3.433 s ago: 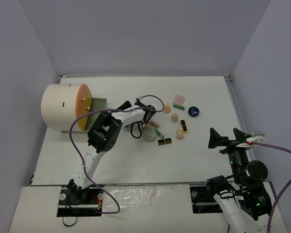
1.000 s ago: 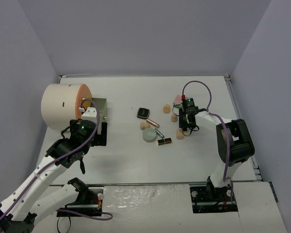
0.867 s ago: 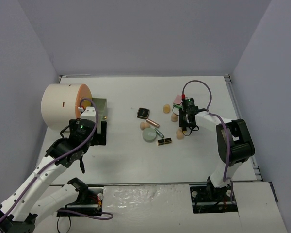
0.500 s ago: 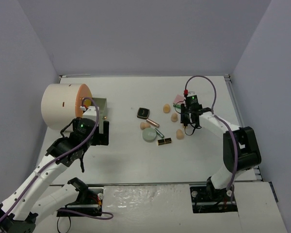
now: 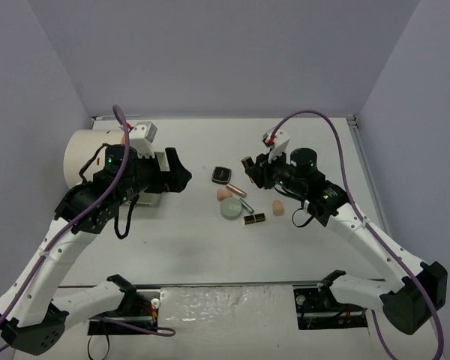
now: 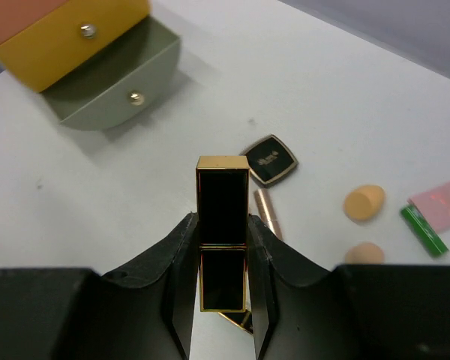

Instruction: Organize the makeup

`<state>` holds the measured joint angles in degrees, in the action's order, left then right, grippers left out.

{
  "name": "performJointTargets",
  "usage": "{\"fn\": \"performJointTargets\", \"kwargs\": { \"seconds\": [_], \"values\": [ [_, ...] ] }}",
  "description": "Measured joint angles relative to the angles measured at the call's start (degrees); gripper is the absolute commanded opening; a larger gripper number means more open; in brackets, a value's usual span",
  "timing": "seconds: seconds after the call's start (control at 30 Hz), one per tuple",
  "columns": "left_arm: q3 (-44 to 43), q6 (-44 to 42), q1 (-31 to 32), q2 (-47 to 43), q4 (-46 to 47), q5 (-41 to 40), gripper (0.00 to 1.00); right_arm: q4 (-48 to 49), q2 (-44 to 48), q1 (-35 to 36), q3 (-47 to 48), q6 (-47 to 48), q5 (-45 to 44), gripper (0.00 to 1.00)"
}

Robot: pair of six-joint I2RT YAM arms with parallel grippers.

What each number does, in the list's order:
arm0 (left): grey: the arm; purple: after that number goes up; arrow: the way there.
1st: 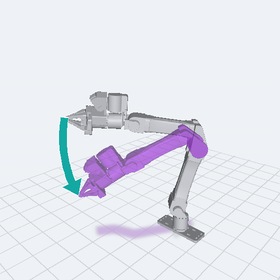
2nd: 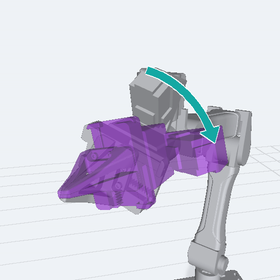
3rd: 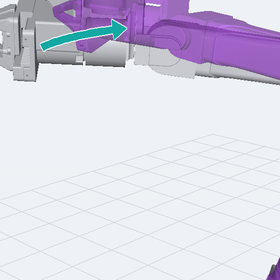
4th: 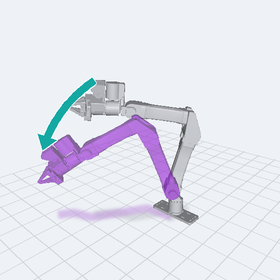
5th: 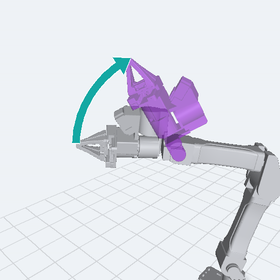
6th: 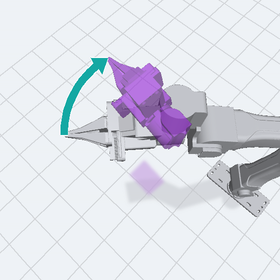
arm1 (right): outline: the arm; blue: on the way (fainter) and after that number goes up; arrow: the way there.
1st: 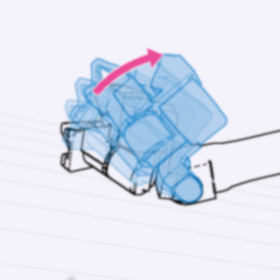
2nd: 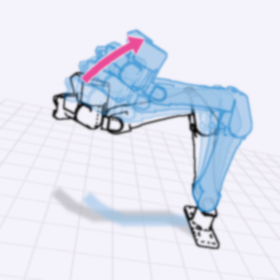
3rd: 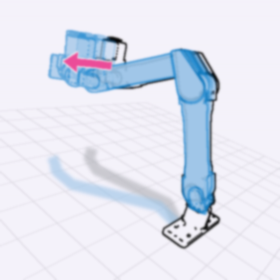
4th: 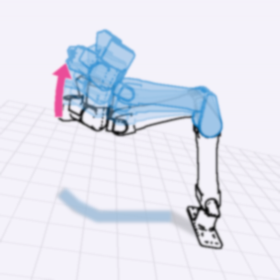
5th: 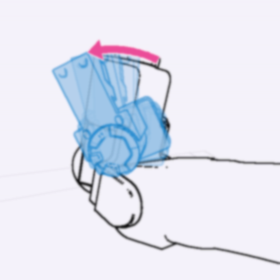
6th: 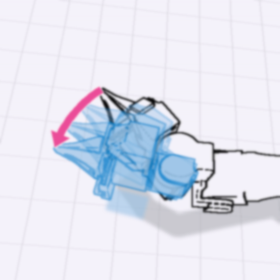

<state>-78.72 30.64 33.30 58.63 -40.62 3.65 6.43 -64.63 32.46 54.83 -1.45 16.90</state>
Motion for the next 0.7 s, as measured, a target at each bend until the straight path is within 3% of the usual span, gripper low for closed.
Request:
{"fn": "performJointTargets", "kwargs": {
  "seconds": [0.2,0.7],
  "values": [
    [-3.2,3.7,0.1,6.2,0.9,6.0,0.92,3.7,-2.0,5.5,0.0,2.1,3.9,0.0],
    [-3.1,11.6,2.4,12.4,7.7,14.3,0.74,9.5,-3.0,9.4,0.0,3.0,7.6,0.0]
  ]
}}
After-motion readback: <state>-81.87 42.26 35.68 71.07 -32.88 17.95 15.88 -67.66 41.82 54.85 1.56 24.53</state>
